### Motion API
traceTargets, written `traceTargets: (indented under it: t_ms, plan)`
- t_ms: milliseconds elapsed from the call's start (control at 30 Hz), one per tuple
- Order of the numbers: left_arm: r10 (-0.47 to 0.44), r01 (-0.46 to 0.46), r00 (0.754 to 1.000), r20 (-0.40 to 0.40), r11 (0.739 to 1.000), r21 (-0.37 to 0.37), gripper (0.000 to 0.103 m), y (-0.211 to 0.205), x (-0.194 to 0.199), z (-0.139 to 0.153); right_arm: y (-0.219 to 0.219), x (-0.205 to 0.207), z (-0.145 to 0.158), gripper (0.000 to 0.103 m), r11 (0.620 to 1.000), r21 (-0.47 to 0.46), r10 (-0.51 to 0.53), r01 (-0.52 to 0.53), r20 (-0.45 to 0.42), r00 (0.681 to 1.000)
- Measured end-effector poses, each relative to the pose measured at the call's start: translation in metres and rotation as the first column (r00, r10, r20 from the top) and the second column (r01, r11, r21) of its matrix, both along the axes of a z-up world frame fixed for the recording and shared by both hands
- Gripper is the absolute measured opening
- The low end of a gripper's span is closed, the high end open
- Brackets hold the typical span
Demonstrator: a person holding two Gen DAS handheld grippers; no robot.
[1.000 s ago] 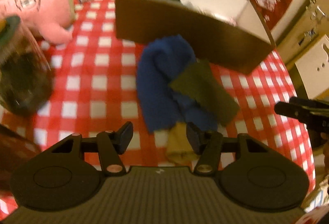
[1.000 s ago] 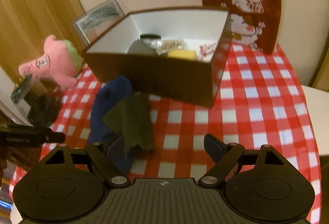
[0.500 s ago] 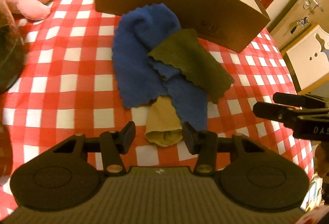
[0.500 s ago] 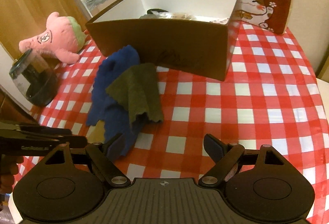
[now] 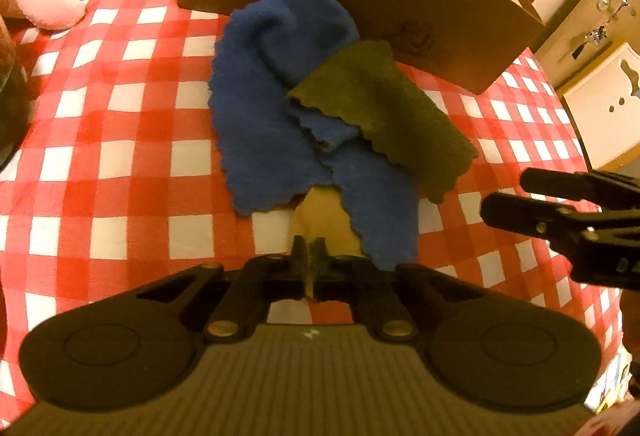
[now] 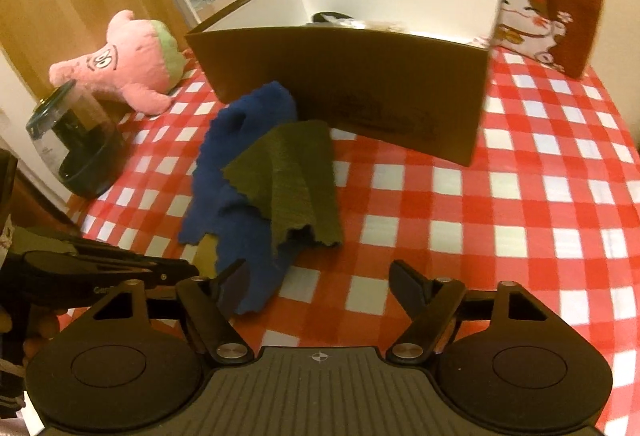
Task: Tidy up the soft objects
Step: 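Grasp the beige sock with the left gripper while the right gripper grasps the blue and green cloths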
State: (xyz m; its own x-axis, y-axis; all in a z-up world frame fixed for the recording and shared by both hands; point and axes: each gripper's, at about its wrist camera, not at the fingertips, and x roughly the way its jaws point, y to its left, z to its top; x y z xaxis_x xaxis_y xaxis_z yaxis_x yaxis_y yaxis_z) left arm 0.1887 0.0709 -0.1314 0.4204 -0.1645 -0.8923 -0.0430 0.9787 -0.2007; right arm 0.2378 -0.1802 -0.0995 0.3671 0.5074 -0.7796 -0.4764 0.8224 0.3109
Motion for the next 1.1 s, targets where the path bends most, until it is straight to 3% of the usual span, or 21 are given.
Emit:
traceTargets:
  t_ms: [233,333,400,667,900,1100]
  plan:
    - [0.027,-0.028,1.0,0.005,0.999,0.028,0.002,0.009,-0.001,0.004,0.023,0.008,-0.01,0.049,0.999,0.012,0.041,-0.042,0.052,0.998]
    - [0.036,-0.036,0.999,0.003,0.999,0.031,0.002,0.011,-0.002,0.004,0.03,0.014,-0.016,0.03,0.999,0.004,0.048,-0.048,0.056,0.997]
    - [0.04,-0.04,0.999,0.0,0.999,0.032,0.002,0.012,-0.003,0.004,0.031,0.017,-0.018,0.002,0.999,-0.006,0.05,-0.05,0.056,0.997]
    - [0.034,-0.034,0.999,-0.004,0.999,0.032,0.002,0.009,-0.003,0.002,-0.013,0.014,0.001,0.002,0.995,-0.005,-0.094,0.095,0.122,0.988]
    - [0.021,-0.02,1.0,-0.009,0.999,0.04,0.002,0.008,-0.001,0.0,-0.079,-0.005,0.039,0.002,0.963,0.034,-0.27,0.268,0.189,0.944]
    - [0.008,-0.007,1.0,-0.011,0.999,0.041,0.002,0.007,0.0,-0.001,-0.108,-0.021,0.065,0.002,0.953,0.037,-0.303,0.302,0.227,0.926]
